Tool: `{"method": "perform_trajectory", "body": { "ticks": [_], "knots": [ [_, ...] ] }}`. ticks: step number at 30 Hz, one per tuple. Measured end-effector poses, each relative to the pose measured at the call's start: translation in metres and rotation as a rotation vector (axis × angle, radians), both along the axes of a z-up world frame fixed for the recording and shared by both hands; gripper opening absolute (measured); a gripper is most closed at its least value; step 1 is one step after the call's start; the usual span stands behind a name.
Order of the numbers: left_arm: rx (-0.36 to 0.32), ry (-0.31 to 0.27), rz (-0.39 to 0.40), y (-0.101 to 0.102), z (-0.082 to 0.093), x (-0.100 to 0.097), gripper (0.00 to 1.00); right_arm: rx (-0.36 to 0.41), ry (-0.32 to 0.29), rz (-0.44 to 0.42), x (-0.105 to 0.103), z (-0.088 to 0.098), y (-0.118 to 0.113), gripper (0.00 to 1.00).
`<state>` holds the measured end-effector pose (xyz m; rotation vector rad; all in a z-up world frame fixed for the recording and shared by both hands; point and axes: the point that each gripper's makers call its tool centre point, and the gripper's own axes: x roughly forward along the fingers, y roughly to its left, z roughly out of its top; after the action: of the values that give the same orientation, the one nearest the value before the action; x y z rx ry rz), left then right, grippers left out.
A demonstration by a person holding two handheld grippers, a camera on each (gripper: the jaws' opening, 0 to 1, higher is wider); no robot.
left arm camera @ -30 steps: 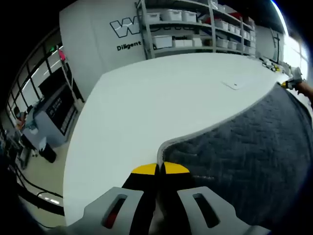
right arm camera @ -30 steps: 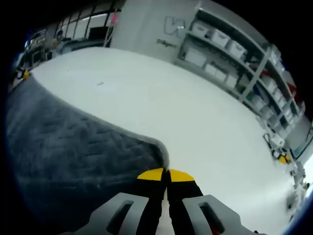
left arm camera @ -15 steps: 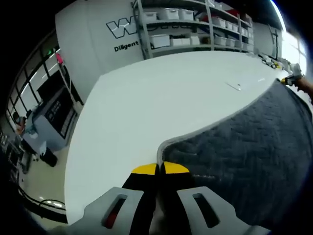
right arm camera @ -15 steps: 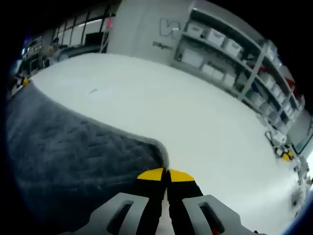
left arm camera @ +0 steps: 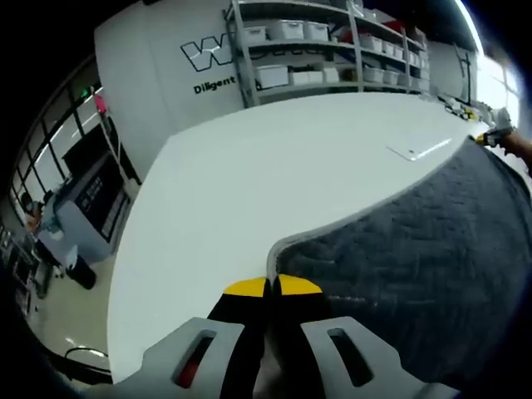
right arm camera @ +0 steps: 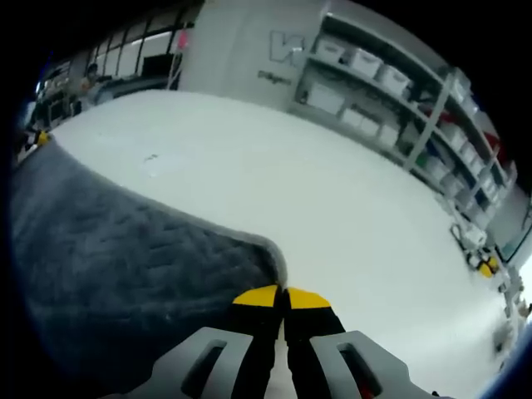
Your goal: Open the folded towel by lifting each exposed corner and separating the folded layers until the towel lies flat within the target outline without major curled edges
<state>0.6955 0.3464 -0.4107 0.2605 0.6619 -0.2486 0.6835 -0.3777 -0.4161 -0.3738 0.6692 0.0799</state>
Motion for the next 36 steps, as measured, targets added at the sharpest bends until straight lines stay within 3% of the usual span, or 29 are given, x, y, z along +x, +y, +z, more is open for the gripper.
{"method": "perform_trajectory", "body": {
  "ticks": [4, 7, 9, 10, 12, 13, 14, 16, 17, 18, 19, 21, 24, 26, 28, 34, 36],
  "knots": [
    [0.011, 0.000, 0.001, 0.004, -0.001, 0.007, 0.01, -0.021, -0.003, 0.002, 0.002, 0.000, 0.000, 0.00],
    [0.026, -0.007, 0.004, -0.007, -0.001, -0.005, 0.02, -0.022, -0.007, 0.005, 0.001, 0.000, 0.000, 0.00],
    [-0.032, -0.006, 0.054, -0.012, 0.000, -0.013, 0.06, 0.012, -0.023, -0.002, 0.002, 0.000, -0.001, 0.00],
    [-0.042, -0.010, 0.079, -0.011, 0.001, -0.015, 0.18, 0.021, -0.032, -0.006, 0.002, 0.001, -0.002, 0.02],
    [-0.069, -0.058, 0.081, -0.016, 0.009, -0.015, 0.49, 0.019, -0.052, -0.017, 0.002, 0.006, -0.007, 0.16],
    [-0.083, -0.066, 0.096, -0.016, 0.010, -0.016, 0.69, 0.017, -0.064, -0.019, 0.003, 0.009, -0.009, 0.28],
    [-0.092, -0.063, 0.130, -0.014, 0.010, -0.019, 0.79, 0.028, -0.091, -0.016, 0.004, 0.015, -0.009, 0.37],
    [-0.076, -0.043, 0.156, -0.010, 0.009, -0.023, 0.99, 0.033, -0.106, -0.022, 0.004, 0.019, -0.013, 0.70],
    [-0.030, -0.042, 0.174, -0.009, 0.009, -0.032, 0.99, 0.011, -0.109, -0.054, 0.004, 0.021, -0.020, 0.89],
    [0.030, -0.069, 0.186, -0.004, 0.014, -0.034, 1.00, -0.027, -0.133, -0.071, 0.006, 0.025, -0.027, 0.98],
    [0.049, -0.085, 0.186, -0.003, 0.016, -0.034, 1.00, -0.050, -0.117, -0.097, 0.000, 0.026, -0.033, 1.00],
    [0.048, -0.079, 0.191, 0.002, 0.018, -0.031, 1.00, -0.109, -0.143, -0.147, -0.004, 0.037, -0.046, 1.00],
    [0.031, -0.089, 0.199, 0.008, 0.024, -0.024, 1.00, -0.068, -0.147, -0.141, -0.008, 0.043, -0.041, 1.00],
    [0.097, -0.118, 0.213, 0.021, 0.032, -0.018, 1.00, -0.078, -0.157, -0.143, -0.010, 0.049, -0.039, 1.00],
    [0.119, -0.128, 0.218, 0.026, 0.037, -0.014, 1.00, -0.087, -0.169, -0.137, -0.012, 0.055, -0.037, 1.00],
    [0.066, -0.139, 0.196, 0.027, 0.050, -0.003, 1.00, -0.069, -0.198, -0.131, -0.020, 0.072, -0.028, 1.00],
    [0.068, -0.140, 0.190, 0.022, 0.053, -0.008, 1.00, -0.067, -0.204, -0.130, -0.021, 0.075, -0.027, 1.00]
  ]
}}
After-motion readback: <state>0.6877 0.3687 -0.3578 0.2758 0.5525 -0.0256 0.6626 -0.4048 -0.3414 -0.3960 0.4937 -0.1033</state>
